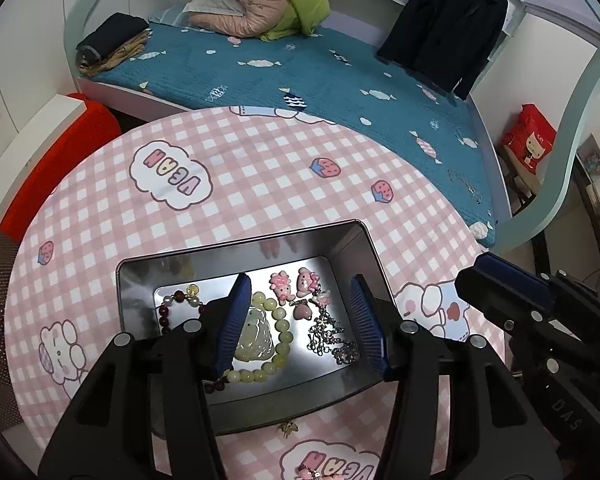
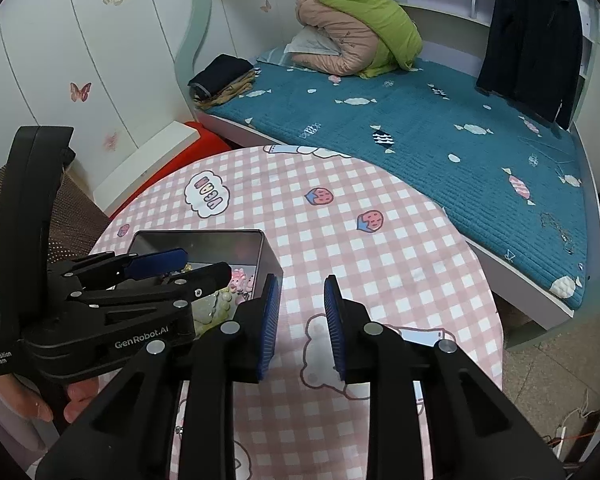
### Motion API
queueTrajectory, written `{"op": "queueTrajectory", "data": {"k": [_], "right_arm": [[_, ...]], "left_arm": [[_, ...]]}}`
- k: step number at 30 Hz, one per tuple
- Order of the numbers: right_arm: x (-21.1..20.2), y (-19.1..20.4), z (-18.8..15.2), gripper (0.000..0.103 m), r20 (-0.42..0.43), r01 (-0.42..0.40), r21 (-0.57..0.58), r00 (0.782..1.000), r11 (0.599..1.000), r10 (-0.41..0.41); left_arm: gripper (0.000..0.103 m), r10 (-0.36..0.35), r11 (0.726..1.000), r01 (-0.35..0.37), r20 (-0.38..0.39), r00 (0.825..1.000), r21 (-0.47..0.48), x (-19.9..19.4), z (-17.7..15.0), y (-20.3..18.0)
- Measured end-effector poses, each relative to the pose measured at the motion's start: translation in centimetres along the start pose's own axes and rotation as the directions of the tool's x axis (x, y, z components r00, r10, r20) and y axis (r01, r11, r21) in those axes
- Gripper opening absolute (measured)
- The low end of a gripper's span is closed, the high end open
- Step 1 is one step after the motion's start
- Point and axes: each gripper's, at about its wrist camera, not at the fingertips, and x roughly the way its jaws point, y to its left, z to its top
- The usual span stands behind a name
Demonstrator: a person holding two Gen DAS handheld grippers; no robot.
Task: Organize jewelry
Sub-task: 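Open the right tool to drop the pink bunny charm into the box, then move the right tool down to the pink charm keychain on the table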
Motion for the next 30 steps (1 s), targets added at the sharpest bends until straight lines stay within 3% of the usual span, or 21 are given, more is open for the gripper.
{"op": "queueTrajectory", "data": {"k": [12,23,30], "right_arm": [[-1.5,1.0,-0.9,0.024,0.024,-0.018,-0.018,1.0,1.0,0.018],[-2.2,2.3,-3.1,0.042,0.008,-0.034,-0.015,0.999,0.999,0.034],[-1.8,3.2,-4.9,0.067,-0.021,-0.032,-0.007,0.999,0.999,0.032]], "left_arm": [[0.054,0.032,0.999,-0.032,0.03,0.999,0.0,-2.8,-1.3,0.2],[0.065,0.076,0.997,-0.075,0.03,0.997,-0.025,-5.7,-5.3,1.4],[0.068,0.119,0.991,-0.119,0.008,0.993,-0.057,-6.6,-8.0,3.1]]}}
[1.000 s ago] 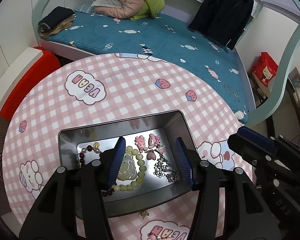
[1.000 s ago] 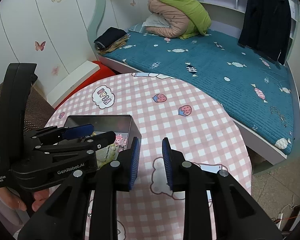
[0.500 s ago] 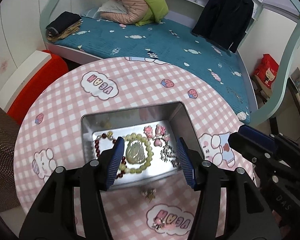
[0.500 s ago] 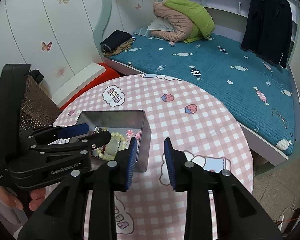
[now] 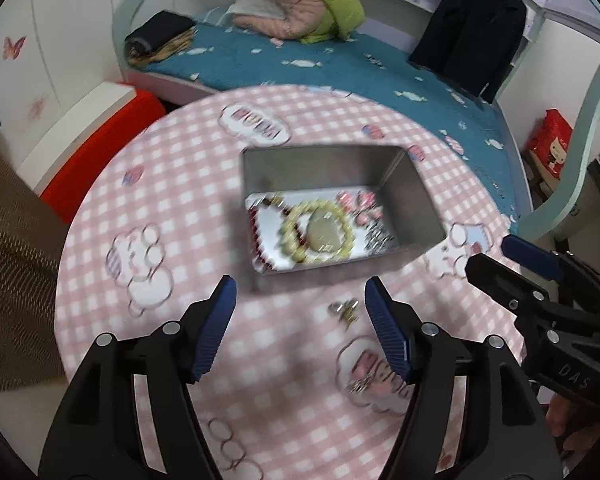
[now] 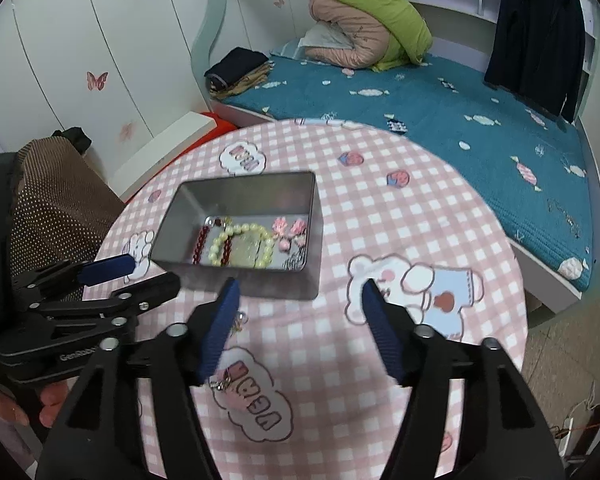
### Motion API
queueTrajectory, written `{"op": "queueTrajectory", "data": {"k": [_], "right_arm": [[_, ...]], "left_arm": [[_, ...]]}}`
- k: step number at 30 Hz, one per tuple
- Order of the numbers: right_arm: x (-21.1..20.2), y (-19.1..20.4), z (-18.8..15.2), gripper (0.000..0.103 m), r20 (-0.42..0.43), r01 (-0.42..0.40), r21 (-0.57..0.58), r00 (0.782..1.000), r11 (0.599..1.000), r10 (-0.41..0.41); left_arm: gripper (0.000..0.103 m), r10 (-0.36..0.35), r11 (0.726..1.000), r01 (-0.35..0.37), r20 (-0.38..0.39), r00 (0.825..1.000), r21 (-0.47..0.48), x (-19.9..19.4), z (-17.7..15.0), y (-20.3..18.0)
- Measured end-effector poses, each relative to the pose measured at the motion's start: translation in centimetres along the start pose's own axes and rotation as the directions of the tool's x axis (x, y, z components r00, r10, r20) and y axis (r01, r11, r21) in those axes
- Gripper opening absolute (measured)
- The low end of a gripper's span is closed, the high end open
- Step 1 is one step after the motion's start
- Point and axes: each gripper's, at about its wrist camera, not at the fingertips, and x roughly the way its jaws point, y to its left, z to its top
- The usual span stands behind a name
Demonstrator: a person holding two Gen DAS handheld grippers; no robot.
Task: Organize jewelry
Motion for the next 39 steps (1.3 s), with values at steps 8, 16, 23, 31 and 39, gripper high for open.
{"op": "queueTrajectory", "data": {"k": [8,16,23,31,39], "right_arm": [[1.4,1.1,-2.3,0.083,-0.043,-0.016,-0.045,0.999,0.999,0.014],[2.7,2.7,-5.1,0.077,-0.081,-0.053,-0.144,0.996,0.988,0.042],[3.4,4.6,-6.7,0.049,-0.145,-0.147,-0.221,0.983,0.964,0.116],[4.4,6.0,-9.2,0.015,-0.187,-0.128,-0.329,0.98,0.936,0.069],[3.9,4.4,-8.7,0.015,-0.162,-0.096,-0.276,0.985,0.956,0.052]], "left_arm": [[0.078,0.047,0.999,-0.048,-0.039,0.998,-0.025,0.0,-3.1,2.7],[0.091,0.066,0.997,-0.067,-0.066,0.996,-0.025,0.4,-4.8,4.2],[0.092,0.062,0.998,-0.063,-0.118,0.991,-0.007,1.3,-6.0,4.3],[0.092,0.079,0.997,-0.076,-0.1,0.992,0.036,1.4,-6.1,3.4],[0.091,0.002,0.997,0.007,-0.113,0.994,0.074,1.8,-5.7,1.3]]}}
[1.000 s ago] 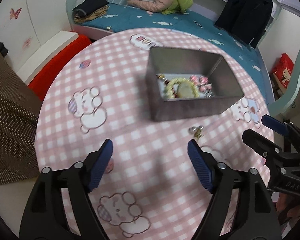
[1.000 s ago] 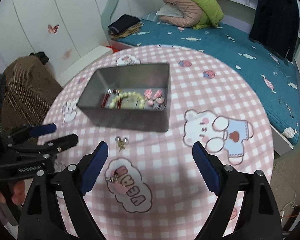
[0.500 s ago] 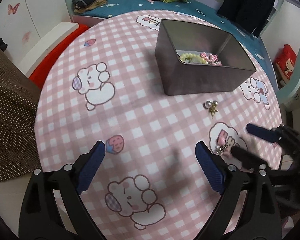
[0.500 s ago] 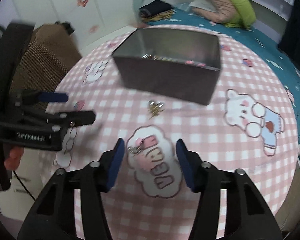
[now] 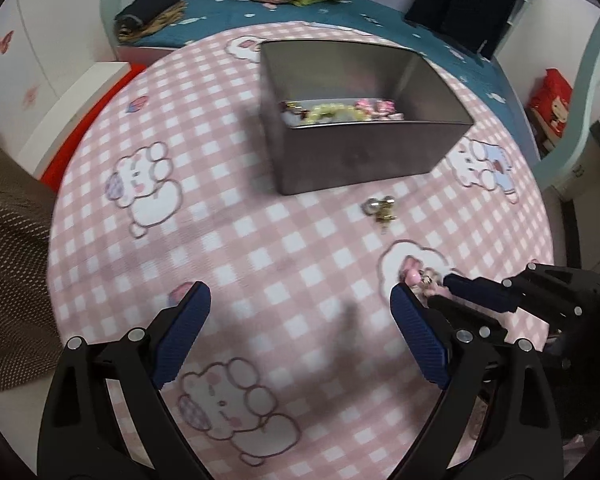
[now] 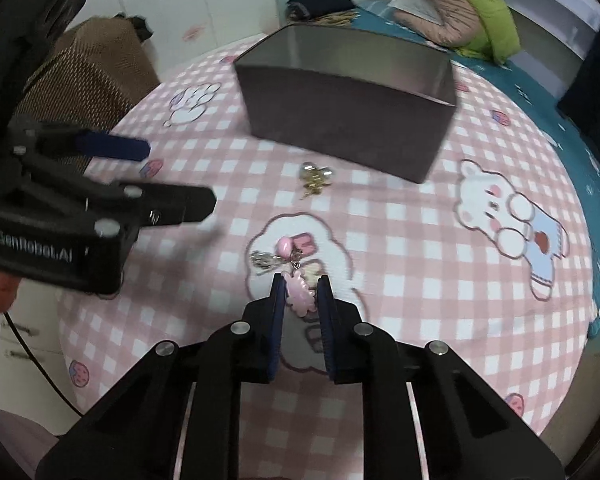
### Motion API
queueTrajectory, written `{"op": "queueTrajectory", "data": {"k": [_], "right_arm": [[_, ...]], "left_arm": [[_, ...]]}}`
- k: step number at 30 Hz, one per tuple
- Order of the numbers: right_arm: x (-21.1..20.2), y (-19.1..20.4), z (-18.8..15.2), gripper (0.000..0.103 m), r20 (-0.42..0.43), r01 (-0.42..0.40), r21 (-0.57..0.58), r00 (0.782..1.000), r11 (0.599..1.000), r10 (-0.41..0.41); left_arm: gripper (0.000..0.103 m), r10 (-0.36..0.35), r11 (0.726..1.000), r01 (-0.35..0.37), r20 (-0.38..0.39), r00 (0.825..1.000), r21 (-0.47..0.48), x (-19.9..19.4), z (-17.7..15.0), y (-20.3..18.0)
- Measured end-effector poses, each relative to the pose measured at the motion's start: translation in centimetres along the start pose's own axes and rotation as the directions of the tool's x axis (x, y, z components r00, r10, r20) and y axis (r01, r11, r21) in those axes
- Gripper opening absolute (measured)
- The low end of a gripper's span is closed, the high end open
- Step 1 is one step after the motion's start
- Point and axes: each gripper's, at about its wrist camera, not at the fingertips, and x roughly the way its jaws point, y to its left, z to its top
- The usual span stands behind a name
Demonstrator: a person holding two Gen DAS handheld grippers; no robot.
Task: Organize jewelry
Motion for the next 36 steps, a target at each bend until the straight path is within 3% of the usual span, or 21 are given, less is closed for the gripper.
{"op": "queueTrajectory", "data": {"k": [8,9,11,15,21,23,27,36], "right_arm": [[-2.2,-3.6,0.7,0.015,0.046,0.064,0.117,0.997,0.991,-0.07],[-2.5,-4.2,0.7,0.015,0.05,0.07,0.135,0.996,0.988,-0.077],[-2.7,-4.9,0.5,0.015,0.052,0.08,0.158,0.995,0.984,-0.089],[-2.7,-5.6,0.2,0.015,0.039,0.115,0.177,0.992,0.978,-0.123],[-2.7,-6.4,-0.1,0.015,0.033,0.136,0.2,0.989,0.97,-0.145],[-2.7,-6.4,-0.2,0.015,0.033,0.134,0.197,0.989,0.971,-0.143],[-2.7,-6.2,-0.3,0.015,0.035,0.121,0.189,0.991,0.974,-0.13],[-3.4,-6.2,0.0,0.015,0.057,0.113,0.19,0.99,0.975,-0.126]], "left_arm": [[0.089,-0.059,0.997,0.06,-0.023,0.998,0.057,1.0,0.5,-2.7],[0.085,-0.063,0.996,0.065,-0.03,0.998,0.067,1.2,0.5,-3.1],[0.066,-0.058,0.994,0.062,-0.05,0.997,0.087,1.8,0.4,-3.7],[0.053,-0.037,0.993,0.046,-0.083,0.996,0.112,3.0,0.1,-4.7],[0.04,-0.03,0.993,0.038,-0.074,0.997,0.111,3.0,-0.5,-5.3],[0.022,-0.035,0.993,0.044,-0.078,0.996,0.106,3.0,-0.5,-5.3],[0.013,-0.043,0.993,0.051,-0.069,0.997,0.108,3.0,-0.6,-5.4],[0.013,-0.048,0.994,0.053,-0.059,0.997,0.099,2.4,-0.5,-5.4]]}}
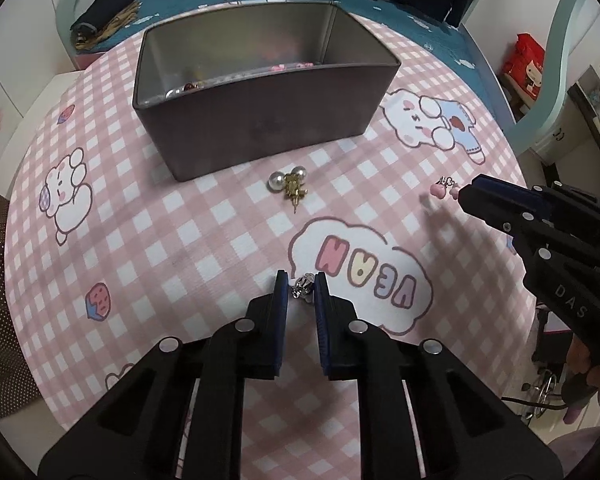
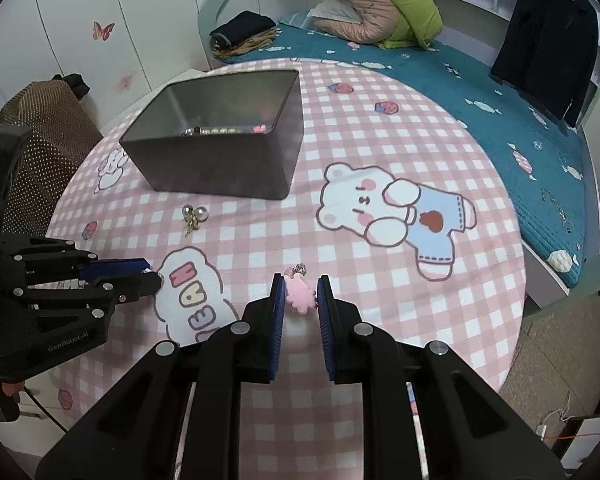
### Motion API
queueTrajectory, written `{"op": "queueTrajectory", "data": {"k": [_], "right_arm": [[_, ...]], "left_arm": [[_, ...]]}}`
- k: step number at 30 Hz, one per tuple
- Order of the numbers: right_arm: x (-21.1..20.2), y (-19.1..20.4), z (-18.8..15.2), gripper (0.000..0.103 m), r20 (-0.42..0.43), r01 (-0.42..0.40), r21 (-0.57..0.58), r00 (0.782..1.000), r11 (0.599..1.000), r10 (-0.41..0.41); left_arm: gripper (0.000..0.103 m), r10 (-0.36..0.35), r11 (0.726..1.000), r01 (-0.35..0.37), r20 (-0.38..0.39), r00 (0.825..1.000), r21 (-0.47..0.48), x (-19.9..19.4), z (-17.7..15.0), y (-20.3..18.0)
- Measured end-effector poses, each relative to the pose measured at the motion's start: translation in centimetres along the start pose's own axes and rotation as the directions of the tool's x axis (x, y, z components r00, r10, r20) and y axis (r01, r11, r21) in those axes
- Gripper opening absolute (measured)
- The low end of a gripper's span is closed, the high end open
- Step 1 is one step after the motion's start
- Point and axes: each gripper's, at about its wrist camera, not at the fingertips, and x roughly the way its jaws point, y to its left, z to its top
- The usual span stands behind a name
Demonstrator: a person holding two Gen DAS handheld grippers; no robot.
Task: Organize jewelry
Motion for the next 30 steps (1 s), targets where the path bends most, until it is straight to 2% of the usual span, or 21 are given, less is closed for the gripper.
{"op": "queueTrajectory", "data": {"k": [8,19,30], "right_arm": [[-1.7,-0.7,2.4,0.015,0.068,-0.009,0.016,0.998,1.0,0.008],[-2.2,-0.9,6.9,0.015,0.16,-0.039,-0.01,0.986,0.999,0.04],[-0.8,-0.7,11.3,0.015,0.191,-0.064,-0.024,0.979,0.998,0.067]], "left_arm": [[0.013,-0.029,1.0,0.03,0.088,0.996,-0.008,-2.6,2.5,-0.4],[0.014,-0.077,0.988,0.105,0.217,0.973,-0.117,-3.9,8.2,0.5],[0.014,-0.083,0.97,0.14,0.274,0.958,-0.196,-3.1,12.5,3.1]]}}
